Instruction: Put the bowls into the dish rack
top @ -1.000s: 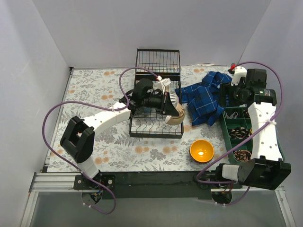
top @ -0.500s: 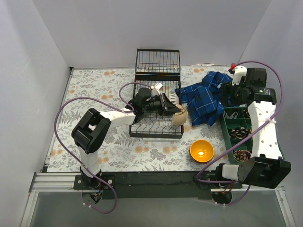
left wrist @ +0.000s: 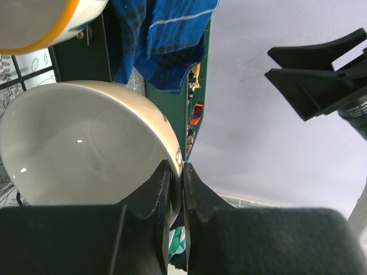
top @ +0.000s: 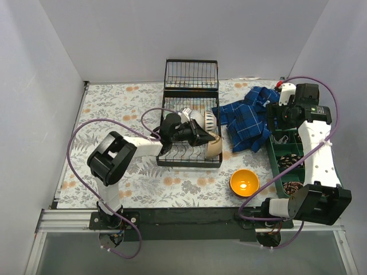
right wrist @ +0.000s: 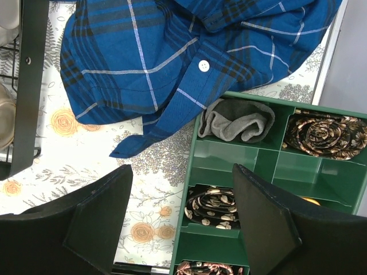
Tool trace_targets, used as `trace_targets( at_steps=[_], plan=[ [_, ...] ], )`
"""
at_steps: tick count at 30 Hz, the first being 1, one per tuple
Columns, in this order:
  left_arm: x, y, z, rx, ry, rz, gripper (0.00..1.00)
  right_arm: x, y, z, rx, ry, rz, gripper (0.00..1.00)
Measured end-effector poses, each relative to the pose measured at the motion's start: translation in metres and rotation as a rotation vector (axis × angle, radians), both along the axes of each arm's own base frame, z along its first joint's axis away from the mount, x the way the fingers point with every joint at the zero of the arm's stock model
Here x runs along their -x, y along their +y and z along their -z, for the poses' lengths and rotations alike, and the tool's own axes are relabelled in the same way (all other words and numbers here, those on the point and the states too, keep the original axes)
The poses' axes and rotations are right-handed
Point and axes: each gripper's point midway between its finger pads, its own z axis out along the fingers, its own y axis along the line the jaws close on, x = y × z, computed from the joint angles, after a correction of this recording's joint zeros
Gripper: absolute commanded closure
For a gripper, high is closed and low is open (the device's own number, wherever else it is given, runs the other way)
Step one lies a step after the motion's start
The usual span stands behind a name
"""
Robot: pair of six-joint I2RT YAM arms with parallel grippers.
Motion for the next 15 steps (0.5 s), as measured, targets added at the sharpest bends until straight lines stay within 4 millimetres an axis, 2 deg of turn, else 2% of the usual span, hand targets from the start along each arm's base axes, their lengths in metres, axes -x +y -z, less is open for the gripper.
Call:
trace_targets(
  at_steps=[6, 15],
  plan=[
    [0.0062, -0.0002, 0.0033, 0.053, -0.054, 0.032, 1.00, -0.0012, -0.0001, 0.0030, -0.001, 0.009, 0.000, 0.22],
    [0.0051, -0.0053, 0.0033, 0.130, -0.138, 0.065, 1.00, -0.0017, 0.0004, 0.0091, 0.005, 0.029, -0.004, 0.22]
  ],
)
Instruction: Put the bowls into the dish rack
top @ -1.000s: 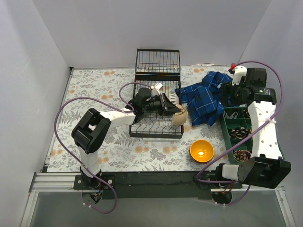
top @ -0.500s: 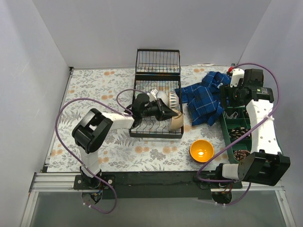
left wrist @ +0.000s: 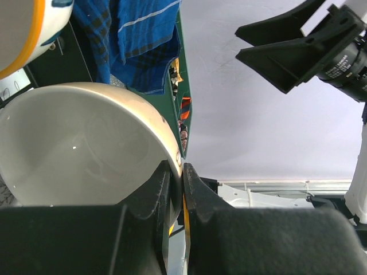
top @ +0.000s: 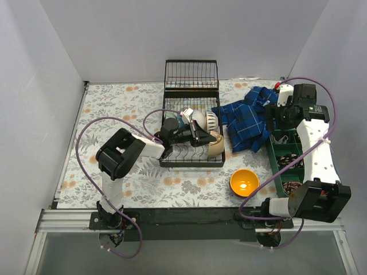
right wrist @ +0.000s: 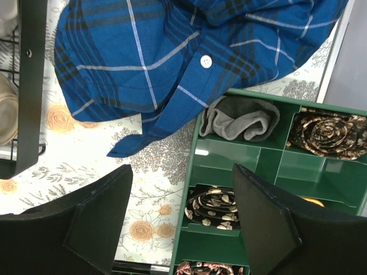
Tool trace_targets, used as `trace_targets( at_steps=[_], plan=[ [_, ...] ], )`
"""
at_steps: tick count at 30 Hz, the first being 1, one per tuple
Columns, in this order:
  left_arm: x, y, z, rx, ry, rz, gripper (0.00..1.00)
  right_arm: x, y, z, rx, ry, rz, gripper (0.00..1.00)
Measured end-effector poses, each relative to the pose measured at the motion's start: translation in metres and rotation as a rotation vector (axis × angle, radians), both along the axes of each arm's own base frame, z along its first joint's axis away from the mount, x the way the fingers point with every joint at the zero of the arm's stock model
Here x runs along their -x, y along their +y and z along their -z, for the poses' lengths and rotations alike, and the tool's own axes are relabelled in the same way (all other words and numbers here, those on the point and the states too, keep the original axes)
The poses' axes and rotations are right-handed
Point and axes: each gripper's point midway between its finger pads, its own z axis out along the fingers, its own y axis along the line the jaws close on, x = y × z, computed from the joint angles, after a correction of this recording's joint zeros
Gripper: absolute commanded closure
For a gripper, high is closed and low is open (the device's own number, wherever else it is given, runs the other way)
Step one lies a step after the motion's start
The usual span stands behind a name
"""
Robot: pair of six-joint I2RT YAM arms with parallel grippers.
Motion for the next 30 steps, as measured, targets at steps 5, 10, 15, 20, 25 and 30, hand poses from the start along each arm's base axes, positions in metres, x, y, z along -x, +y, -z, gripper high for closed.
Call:
trace_targets(
  at_steps=[5, 10, 15, 20, 25, 30],
  plan=[
    [0.000, -0.002, -0.001, 0.017, -0.021, 0.011, 1.00, 0.005, -0.001, 0.009, 0.005, 0.028, 0.004, 0.22],
    [0.000, -0.002, -0.005, 0.035, -0.043, 0.010, 1.00, 0.009, -0.001, 0.014, 0.005, 0.044, 0.004, 0.22],
    [0.005, 0.001, -0.005, 0.045, -0.054, -0.010, 1.00, 0.010, -0.001, 0.016, 0.007, 0.050, 0.005, 0.22],
    [0.009, 0.002, -0.002, 0.047, -0.056, -0.012, 1.00, 0.012, -0.001, 0.019, 0.008, 0.059, 0.003, 0.22],
    [0.005, -0.005, -0.017, 0.087, -0.101, -0.006, 1.00, 0.012, -0.002, 0.019, 0.011, 0.059, 0.004, 0.22],
    [0.001, -0.012, -0.023, 0.127, -0.146, -0.005, 1.00, 0.012, -0.003, 0.019, 0.019, 0.060, 0.001, 0.22]
  ],
)
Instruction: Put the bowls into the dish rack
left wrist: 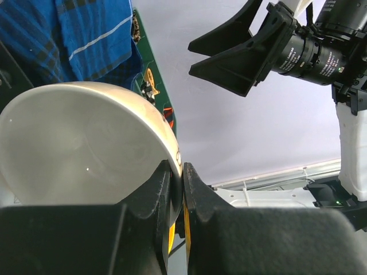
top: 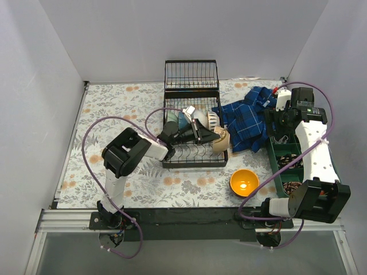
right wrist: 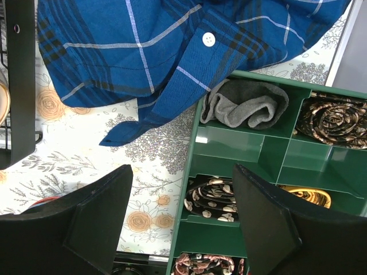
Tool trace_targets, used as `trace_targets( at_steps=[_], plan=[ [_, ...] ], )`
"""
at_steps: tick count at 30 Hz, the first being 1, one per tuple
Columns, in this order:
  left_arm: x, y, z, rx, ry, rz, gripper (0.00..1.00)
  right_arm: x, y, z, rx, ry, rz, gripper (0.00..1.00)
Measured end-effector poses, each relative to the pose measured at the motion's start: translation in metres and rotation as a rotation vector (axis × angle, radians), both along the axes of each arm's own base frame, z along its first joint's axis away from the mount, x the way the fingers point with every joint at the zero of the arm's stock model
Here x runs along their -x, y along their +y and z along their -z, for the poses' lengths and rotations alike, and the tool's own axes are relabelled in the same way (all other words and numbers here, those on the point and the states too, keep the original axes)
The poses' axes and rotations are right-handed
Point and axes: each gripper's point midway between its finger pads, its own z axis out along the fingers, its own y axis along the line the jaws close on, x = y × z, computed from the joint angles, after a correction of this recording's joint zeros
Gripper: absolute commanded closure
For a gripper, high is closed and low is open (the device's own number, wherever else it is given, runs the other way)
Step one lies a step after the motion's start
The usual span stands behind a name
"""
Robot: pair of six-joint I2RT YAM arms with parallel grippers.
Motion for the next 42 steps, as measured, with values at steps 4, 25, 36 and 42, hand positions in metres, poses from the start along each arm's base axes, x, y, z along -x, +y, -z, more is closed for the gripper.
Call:
trace_targets(
  at_steps=[4, 25, 36, 42],
  plan=[
    [-0.002, 0.000, 0.005, 0.009, -0.008, -0.011, 1.00, 0.001, -0.001, 0.002, 0.007, 0.009, -0.004, 0.22],
    [0.010, 0.018, 0.031, 0.011, 0.028, -0.093, 0.96, -0.004, 0.014, 0.019, 0.043, 0.088, -0.085, 0.22],
    [0.008, 0.030, 0.045, -0.093, 0.125, -0.079, 0.53, -0.005, 0.016, 0.018, 0.039, 0.083, -0.092, 0.20],
    [0.000, 0.042, 0.040, -0.205, 0.213, -0.083, 0.40, -0.004, 0.017, 0.012, 0.037, 0.060, -0.089, 0.19]
  ],
)
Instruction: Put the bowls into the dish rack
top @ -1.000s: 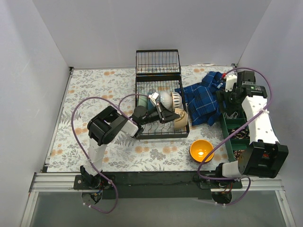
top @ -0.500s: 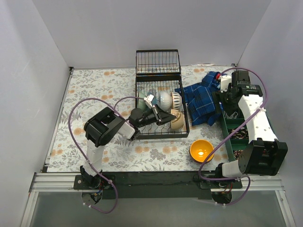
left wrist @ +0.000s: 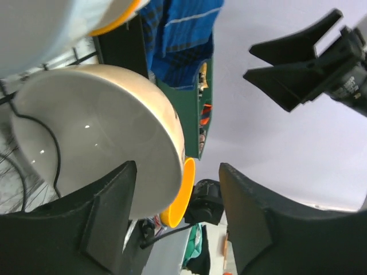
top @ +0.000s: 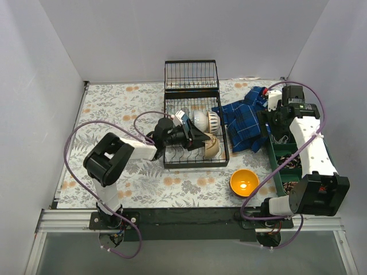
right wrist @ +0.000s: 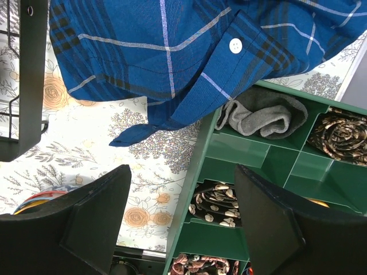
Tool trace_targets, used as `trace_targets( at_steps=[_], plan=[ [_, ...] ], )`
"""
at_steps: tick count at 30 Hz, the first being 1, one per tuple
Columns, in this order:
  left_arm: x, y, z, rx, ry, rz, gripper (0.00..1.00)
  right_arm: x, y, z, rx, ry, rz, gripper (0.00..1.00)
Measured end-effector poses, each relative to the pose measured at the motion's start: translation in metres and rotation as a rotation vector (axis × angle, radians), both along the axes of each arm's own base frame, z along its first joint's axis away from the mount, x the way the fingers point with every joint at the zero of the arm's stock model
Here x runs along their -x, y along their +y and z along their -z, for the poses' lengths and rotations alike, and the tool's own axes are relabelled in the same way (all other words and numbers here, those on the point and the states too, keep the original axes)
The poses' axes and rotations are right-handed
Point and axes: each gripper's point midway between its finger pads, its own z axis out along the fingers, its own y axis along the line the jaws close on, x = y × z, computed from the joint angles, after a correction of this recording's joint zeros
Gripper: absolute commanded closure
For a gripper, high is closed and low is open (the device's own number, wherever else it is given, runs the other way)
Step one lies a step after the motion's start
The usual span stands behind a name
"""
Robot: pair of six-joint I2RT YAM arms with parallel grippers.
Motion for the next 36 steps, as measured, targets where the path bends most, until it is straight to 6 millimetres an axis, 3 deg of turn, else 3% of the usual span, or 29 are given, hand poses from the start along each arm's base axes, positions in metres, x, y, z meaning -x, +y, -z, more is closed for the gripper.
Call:
trace_targets(
  at_steps=[5, 9, 14, 18, 21, 27, 32, 36],
  plan=[
    [-0.012, 0.014, -0.006, -0.172, -0.021, 0.001, 0.37, 0.003, 0.001, -0.004, 0.000, -0.009, -0.018, 0.17],
    [-0.014, 0.039, 0.001, -0.352, -0.054, 0.023, 0.37, 0.017, 0.007, -0.005, 0.005, 0.005, -0.144, 0.15],
    [-0.024, 0.105, 0.005, -0.573, -0.096, 0.002, 0.35, 0.059, 0.027, -0.007, -0.033, 0.008, -0.393, 0.15],
    [-0.036, 0.171, -0.006, -0.722, -0.178, -0.048, 0.34, 0.089, 0.044, 0.000, -0.097, 0.048, -0.554, 0.16],
    [-0.041, 0.201, -0.022, -0.820, -0.310, -0.019, 0.31, 0.102, 0.053, 0.012, -0.143, 0.109, -0.626, 0.16],
    [-0.040, 0.233, -0.040, -0.957, -0.518, 0.036, 0.29, 0.128, 0.063, 0.044, -0.144, 0.207, -0.780, 0.16],
    [-0.042, 0.262, -0.043, -1.013, -0.538, -0.010, 0.29, 0.158, 0.060, 0.077, -0.111, 0.313, -0.853, 0.17],
    [-0.045, 0.290, -0.038, -1.060, -0.498, -0.052, 0.29, 0.162, 0.054, 0.093, -0.068, 0.344, -0.865, 0.19]
  ],
)
